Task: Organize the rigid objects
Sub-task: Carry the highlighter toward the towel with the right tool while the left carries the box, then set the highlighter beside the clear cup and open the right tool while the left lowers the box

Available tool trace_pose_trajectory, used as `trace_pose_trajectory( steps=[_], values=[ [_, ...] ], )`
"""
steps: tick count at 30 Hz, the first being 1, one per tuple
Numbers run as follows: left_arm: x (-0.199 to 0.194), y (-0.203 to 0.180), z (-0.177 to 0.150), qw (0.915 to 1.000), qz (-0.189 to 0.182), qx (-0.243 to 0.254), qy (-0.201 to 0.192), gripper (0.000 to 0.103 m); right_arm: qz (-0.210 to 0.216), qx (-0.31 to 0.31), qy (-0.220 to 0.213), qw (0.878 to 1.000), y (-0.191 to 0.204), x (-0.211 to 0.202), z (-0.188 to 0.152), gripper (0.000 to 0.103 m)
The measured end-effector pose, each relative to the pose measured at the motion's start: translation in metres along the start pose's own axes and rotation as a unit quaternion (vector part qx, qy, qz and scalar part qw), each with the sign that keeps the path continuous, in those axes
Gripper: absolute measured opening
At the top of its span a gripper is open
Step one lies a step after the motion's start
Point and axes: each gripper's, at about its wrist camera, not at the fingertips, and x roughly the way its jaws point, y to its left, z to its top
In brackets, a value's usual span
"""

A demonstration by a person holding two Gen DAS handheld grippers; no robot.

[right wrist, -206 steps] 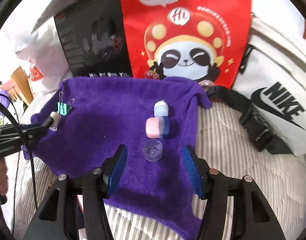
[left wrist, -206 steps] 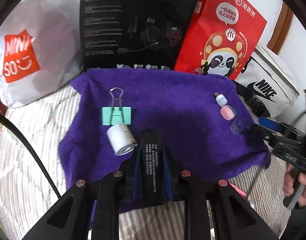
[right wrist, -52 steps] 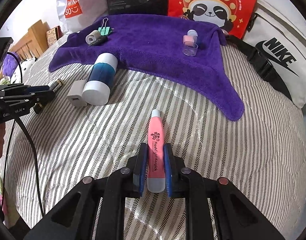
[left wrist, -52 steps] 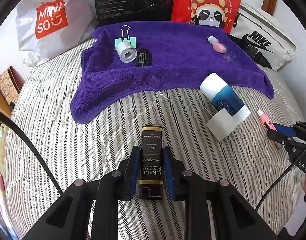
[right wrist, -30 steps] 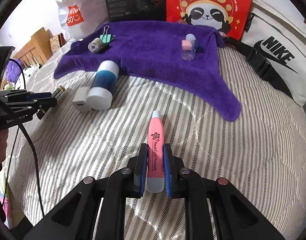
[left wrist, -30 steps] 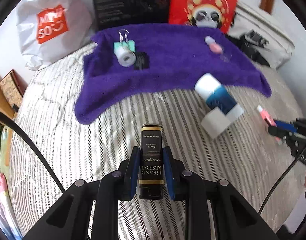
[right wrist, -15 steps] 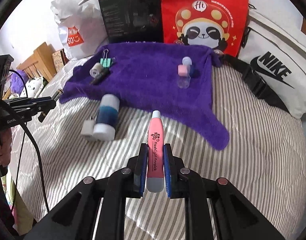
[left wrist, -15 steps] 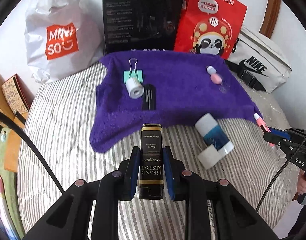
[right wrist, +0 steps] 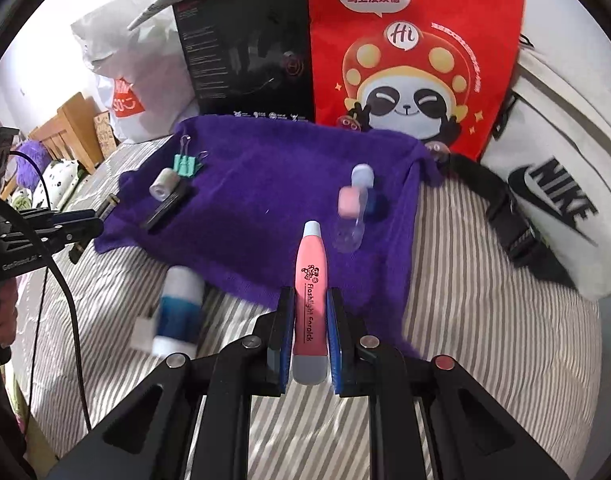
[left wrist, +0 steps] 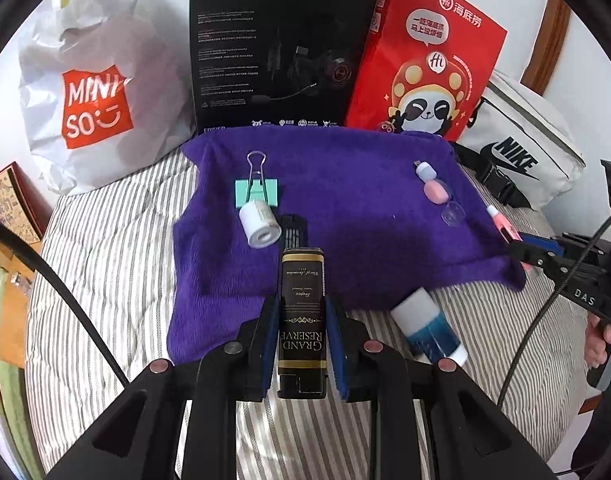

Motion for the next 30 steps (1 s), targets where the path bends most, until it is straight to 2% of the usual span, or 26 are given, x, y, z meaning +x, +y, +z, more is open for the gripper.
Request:
trace_pose_trajectory(
  steps=[8, 19, 30],
  values=[
    [0.018, 0.004, 0.025, 1.0, -0.003, 0.006, 0.004, 0.022, -0.008, -0.03, 0.022, 0.999, -0.004, 0.036, 0.028, 0.015],
    [0.04, 0.007, 0.039, 0.9998, -0.015, 0.005, 0.016, 0.022, -0.008, -0.071, 0.07, 0.995, 0.001, 0.085, 0.035, 0.015],
    [0.052, 0.008, 0.04, 0.9994, -0.021, 0.005, 0.027, 0.022, -0.004, -0.065, 0.074, 0.995, -0.006, 0.089, 0.034, 0.016]
  ],
)
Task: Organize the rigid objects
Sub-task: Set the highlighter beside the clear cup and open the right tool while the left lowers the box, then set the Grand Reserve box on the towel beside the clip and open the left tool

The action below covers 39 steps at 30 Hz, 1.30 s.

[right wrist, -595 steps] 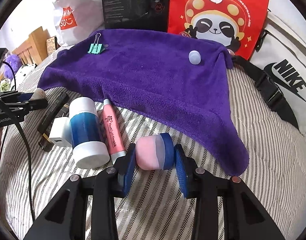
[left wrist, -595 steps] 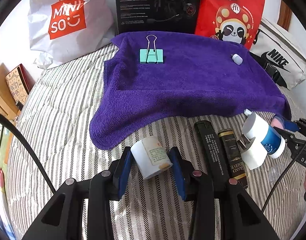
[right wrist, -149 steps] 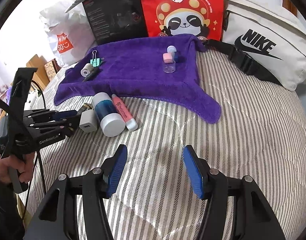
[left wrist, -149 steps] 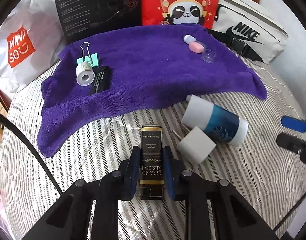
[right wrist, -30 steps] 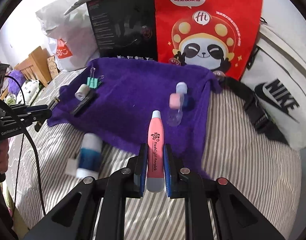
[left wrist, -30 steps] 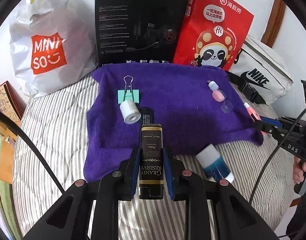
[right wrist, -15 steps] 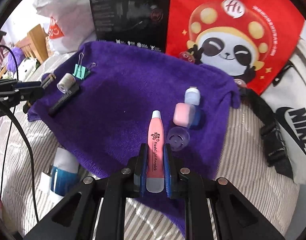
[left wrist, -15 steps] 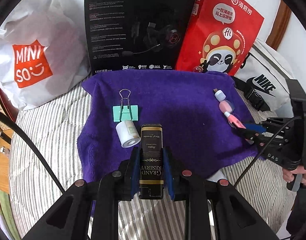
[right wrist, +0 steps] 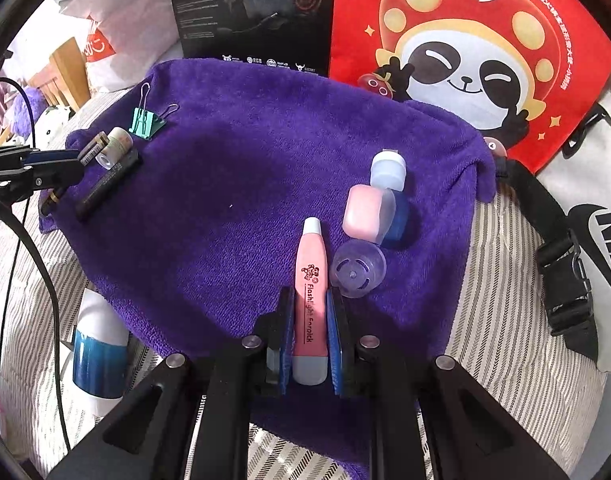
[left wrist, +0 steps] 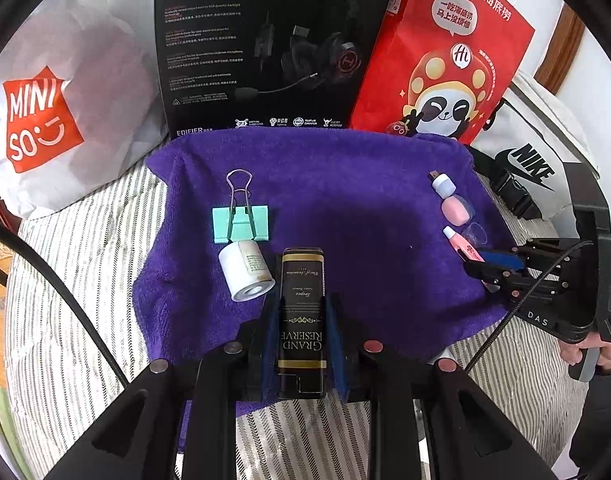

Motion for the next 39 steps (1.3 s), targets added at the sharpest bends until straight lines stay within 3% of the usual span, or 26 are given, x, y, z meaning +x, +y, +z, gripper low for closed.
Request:
trace_pose_trajectory(
  steps=[6, 7, 9, 18, 25, 30, 39],
  values=[
    [0.004, -0.003, 0.0, 1.0, -0.002, 0.002, 0.001, 0.023, 0.011, 0.008, -0.008, 1.0, -0.002, -0.002, -0.003, 0.019],
    [0.005, -0.003, 0.001, 1.0, -0.004, -0.001, 0.002, 0.022, 0.015, 0.01, -0.009, 1.0, -0.003, -0.003, -0.004, 0.022],
    [0.007, -0.004, 0.002, 1.0, -0.002, -0.002, 0.002, 0.023, 0.028, 0.01, -0.007, 1.0, -0.004, -0.005, -0.007, 0.037],
    [0.027, -0.012, 0.014, 1.0, -0.005, -0.003, 0.008, 0.023, 0.02, 0.013, -0.02, 1.0, -0.005, -0.025, -0.017, 0.039],
    [0.053, -0.016, 0.032, 0.9999, -0.009, -0.01, 0.004, 0.023, 0.02, 0.062, -0.057, 0.996, -0.012, -0.05, -0.033, 0.039],
    [0.067, -0.019, 0.044, 0.9998, 0.017, -0.001, 0.004, 0.023, 0.026, 0.106, -0.068, 0.992, -0.016, -0.056, -0.047, 0.039],
    [0.079, -0.037, 0.046, 0.9974, 0.062, 0.038, -0.001, 0.023, 0.024, 0.118, -0.085, 0.989, -0.009, -0.073, -0.063, 0.043]
  ],
)
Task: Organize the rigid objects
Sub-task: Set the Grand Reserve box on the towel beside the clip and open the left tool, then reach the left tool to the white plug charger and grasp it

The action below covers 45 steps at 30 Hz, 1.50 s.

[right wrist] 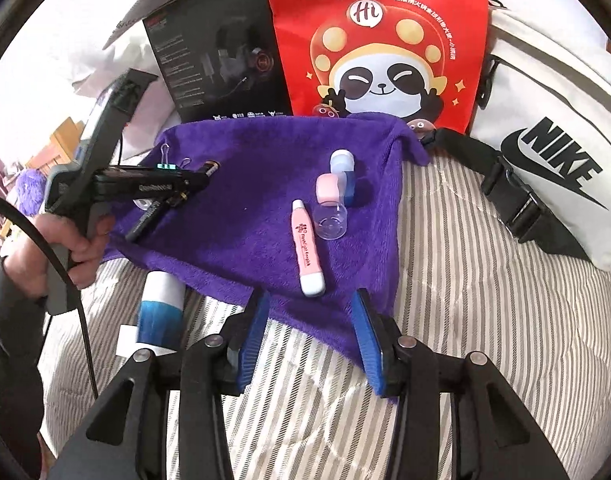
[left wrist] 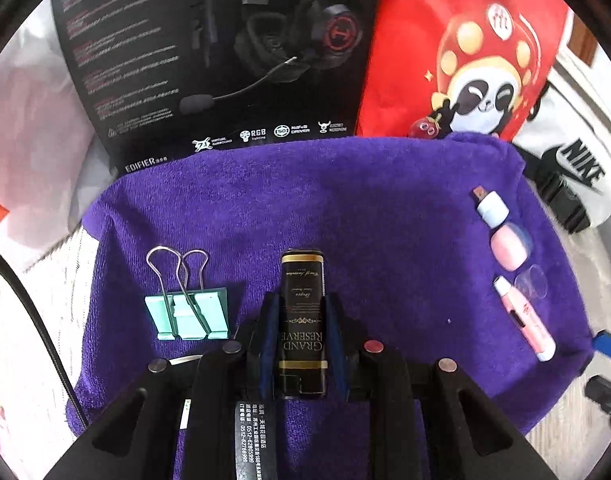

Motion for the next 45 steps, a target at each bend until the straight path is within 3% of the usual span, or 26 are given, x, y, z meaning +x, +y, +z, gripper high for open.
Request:
trace_pose_trajectory(
  steps=[3, 6, 7, 10, 20, 26, 29, 36, 42, 45],
  values=[
    [0.002, -0.007, 0.002, 1.0, 0.005, -0.002, 0.001, 0.024, 0.002, 0.011, 0.0, 1.0, -0.001, -0.004, -0.003, 0.044],
    [0.001, -0.011, 0.002, 0.9997, -0.016, -0.014, 0.012, 0.042, 0.007, 0.02, 0.001, 1.0, -0.001, -0.009, -0.007, 0.044],
    [0.0, -0.011, 0.001, 0.9996, -0.017, -0.015, 0.015, 0.043, 0.007, 0.021, 0.001, 1.0, -0.001, -0.012, -0.009, 0.044],
    [-0.01, -0.02, -0.008, 0.9998, -0.008, -0.013, 0.014, 0.043, 0.001, 0.02, -0.001, 1.0, 0.002, -0.021, -0.015, 0.044],
    [-0.082, -0.053, -0.066, 0.999, -0.039, 0.02, -0.009, 0.043, -0.001, 0.044, -0.021, 0.999, -0.002, -0.058, -0.042, 0.048],
    [-0.099, -0.046, -0.104, 0.9985, -0.05, 0.02, -0.011, 0.044, -0.002, 0.052, -0.024, 0.998, -0.004, -0.074, -0.061, 0.048],
    [-0.105, -0.042, -0.126, 0.9968, -0.074, 0.026, -0.017, 0.05, -0.003, 0.054, -0.025, 0.998, -0.005, -0.08, -0.07, 0.05],
    [-0.101, -0.044, -0.153, 0.9929, -0.084, 0.082, -0.018, 0.051, -0.006, 0.055, -0.017, 0.998, -0.002, -0.083, -0.084, 0.05],
    [-0.089, -0.055, -0.152, 0.9843, -0.084, 0.155, -0.015, 0.051, -0.017, 0.046, -0.004, 0.999, 0.004, -0.079, -0.089, 0.05],
    [-0.088, -0.057, -0.148, 0.9791, -0.105, 0.173, -0.021, 0.051, -0.022, 0.038, 0.004, 0.999, 0.007, -0.077, -0.092, 0.05]
  ],
)
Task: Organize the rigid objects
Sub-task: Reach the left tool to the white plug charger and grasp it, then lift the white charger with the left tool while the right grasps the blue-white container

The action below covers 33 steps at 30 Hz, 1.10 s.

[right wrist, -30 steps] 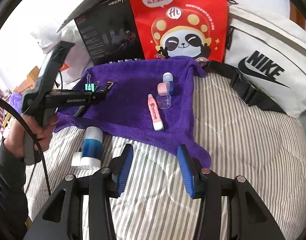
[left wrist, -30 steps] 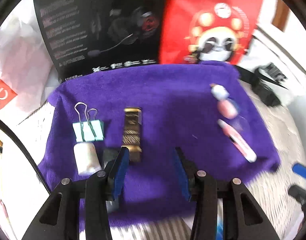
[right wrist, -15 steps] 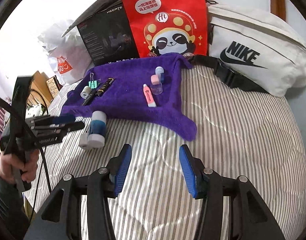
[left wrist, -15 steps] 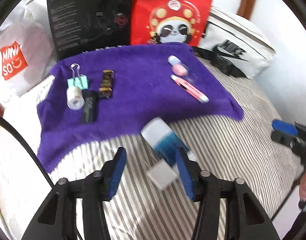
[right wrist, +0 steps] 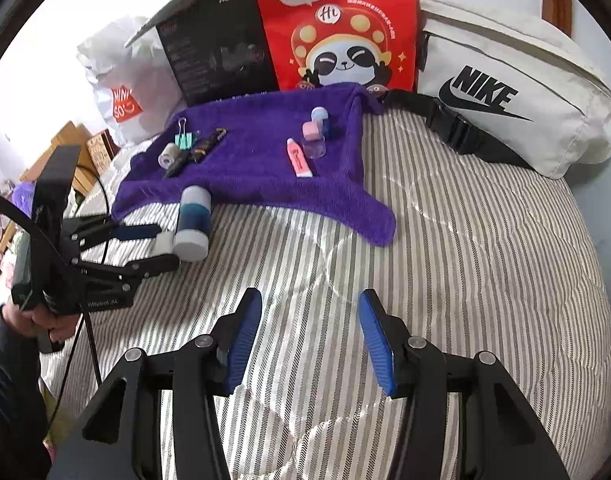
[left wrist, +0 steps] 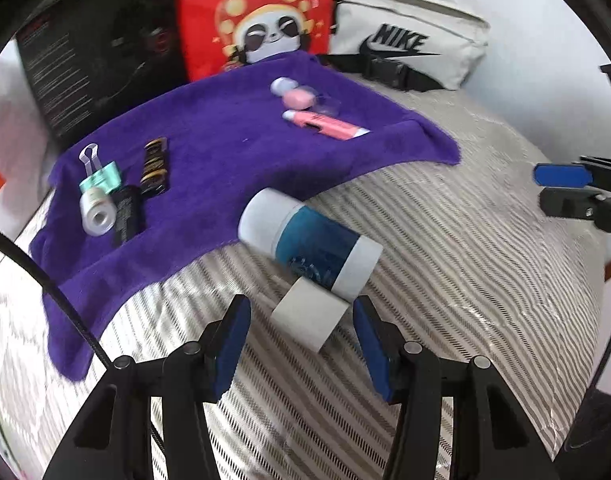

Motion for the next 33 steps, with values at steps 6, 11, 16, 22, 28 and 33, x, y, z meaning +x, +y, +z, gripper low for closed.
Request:
trace_pose_trajectory(
  steps=[6, 11, 16, 22, 28, 33],
  values=[
    [0.005, -0.01, 0.006, 0.9989, 0.004, 0.046, -0.001, 0.054, -0.009, -0.007, 0.013, 1.0, 0.0, 0.007, -0.001, 0.05],
    [0.006, -0.011, 0.004, 0.9992, -0.006, 0.039, 0.008, 0.037, -0.009, -0.009, 0.021, 1.0, 0.0, 0.012, -0.002, 0.05],
    [-0.012, 0.001, -0.017, 1.0, -0.005, -0.002, -0.003, 0.033, -0.004, -0.012, 0.027, 1.0, 0.0, 0.016, -0.004, 0.05],
    [-0.02, 0.014, -0.037, 0.9986, 0.015, -0.049, 0.006, 0.035, 0.001, -0.017, 0.035, 0.999, 0.004, 0.023, -0.007, 0.05],
    [-0.018, 0.011, -0.042, 0.997, 0.037, -0.068, -0.002, 0.038, 0.007, -0.026, 0.041, 0.999, 0.011, 0.027, -0.009, 0.05],
    [-0.015, 0.014, -0.035, 0.9962, 0.032, -0.08, -0.006, 0.029, 0.011, -0.031, 0.046, 0.998, 0.014, 0.032, -0.009, 0.05]
  ],
)
